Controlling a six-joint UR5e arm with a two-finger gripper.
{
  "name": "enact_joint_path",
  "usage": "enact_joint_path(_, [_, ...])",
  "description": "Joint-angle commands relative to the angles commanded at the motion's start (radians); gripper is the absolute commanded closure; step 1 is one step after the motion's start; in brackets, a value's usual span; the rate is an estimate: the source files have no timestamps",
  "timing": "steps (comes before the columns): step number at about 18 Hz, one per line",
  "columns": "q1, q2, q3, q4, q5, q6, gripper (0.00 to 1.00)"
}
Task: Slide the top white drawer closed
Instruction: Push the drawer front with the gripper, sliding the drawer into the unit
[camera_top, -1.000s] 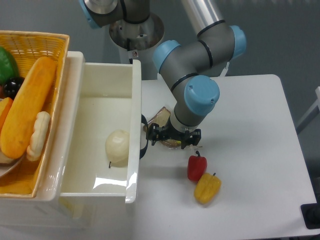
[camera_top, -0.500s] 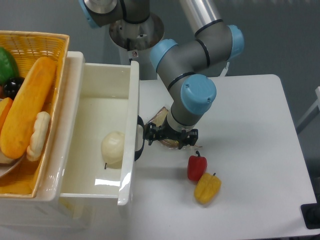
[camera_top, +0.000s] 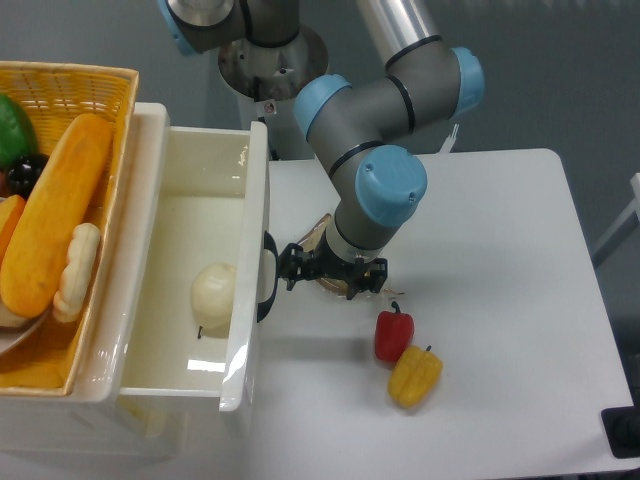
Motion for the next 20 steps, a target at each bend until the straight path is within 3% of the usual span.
enact_joint_path(20, [-0.097,0.023,0.002,-0.003,0.008,-0.002,0.00])
